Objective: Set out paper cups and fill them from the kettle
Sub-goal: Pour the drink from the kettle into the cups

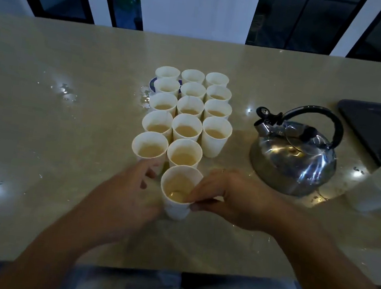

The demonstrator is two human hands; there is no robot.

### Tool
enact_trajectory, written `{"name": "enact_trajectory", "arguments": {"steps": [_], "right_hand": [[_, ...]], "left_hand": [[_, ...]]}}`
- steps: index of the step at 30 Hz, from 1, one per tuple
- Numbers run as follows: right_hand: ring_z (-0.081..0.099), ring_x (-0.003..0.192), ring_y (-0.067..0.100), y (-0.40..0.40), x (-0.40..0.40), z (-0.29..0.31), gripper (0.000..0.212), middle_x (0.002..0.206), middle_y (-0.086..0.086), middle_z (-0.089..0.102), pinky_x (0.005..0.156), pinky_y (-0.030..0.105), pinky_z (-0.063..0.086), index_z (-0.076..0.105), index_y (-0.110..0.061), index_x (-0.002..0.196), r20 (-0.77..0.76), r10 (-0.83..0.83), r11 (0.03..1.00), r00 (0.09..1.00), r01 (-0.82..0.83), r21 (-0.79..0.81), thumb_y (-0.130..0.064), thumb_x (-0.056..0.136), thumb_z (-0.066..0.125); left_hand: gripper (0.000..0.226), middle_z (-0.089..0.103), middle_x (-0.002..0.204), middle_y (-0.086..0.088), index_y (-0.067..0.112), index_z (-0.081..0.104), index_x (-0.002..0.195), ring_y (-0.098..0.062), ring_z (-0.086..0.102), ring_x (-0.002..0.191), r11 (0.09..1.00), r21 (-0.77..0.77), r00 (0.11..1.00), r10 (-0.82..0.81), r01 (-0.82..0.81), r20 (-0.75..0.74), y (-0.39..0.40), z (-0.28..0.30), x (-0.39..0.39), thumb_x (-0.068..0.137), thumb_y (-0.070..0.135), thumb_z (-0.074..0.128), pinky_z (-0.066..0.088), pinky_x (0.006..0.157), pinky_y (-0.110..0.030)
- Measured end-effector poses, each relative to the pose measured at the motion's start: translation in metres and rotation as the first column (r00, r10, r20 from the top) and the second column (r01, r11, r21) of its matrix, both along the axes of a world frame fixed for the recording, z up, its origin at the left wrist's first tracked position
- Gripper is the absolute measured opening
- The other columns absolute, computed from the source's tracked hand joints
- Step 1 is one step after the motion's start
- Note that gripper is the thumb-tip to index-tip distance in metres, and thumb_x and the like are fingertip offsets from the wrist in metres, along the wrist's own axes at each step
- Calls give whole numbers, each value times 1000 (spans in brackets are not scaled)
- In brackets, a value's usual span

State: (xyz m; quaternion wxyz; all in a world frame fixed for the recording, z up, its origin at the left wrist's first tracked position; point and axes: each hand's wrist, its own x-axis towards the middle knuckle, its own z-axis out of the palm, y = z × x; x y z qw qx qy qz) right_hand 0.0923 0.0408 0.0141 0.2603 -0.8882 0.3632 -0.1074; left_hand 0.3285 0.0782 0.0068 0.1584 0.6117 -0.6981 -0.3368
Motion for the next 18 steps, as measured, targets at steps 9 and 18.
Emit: {"name": "enact_trajectory", "arguments": {"steps": [9, 18], "right_hand": [[70, 100, 10, 11, -24, 6, 25, 105, -13, 75, 93, 34, 55, 74, -30, 110, 379, -226, 936, 897, 93, 340, -24, 87, 67], [67, 98, -1, 6, -39, 17, 22, 102, -25, 71, 81, 14, 51, 69, -37, 108, 341, -233, 971, 911, 199, 130, -32, 89, 60]], "left_hand": [[86, 50, 119, 41, 67, 31, 123, 12, 53, 110, 963, -233, 901, 18, -131, -434, 8, -29, -50, 65, 40, 89, 47, 76, -3], [67, 57, 105, 29, 45, 41, 123, 4, 60, 98, 991, -116, 847, -9, -62, -532, -7, -24, -69, 73, 35, 85, 53, 65, -13]]}}
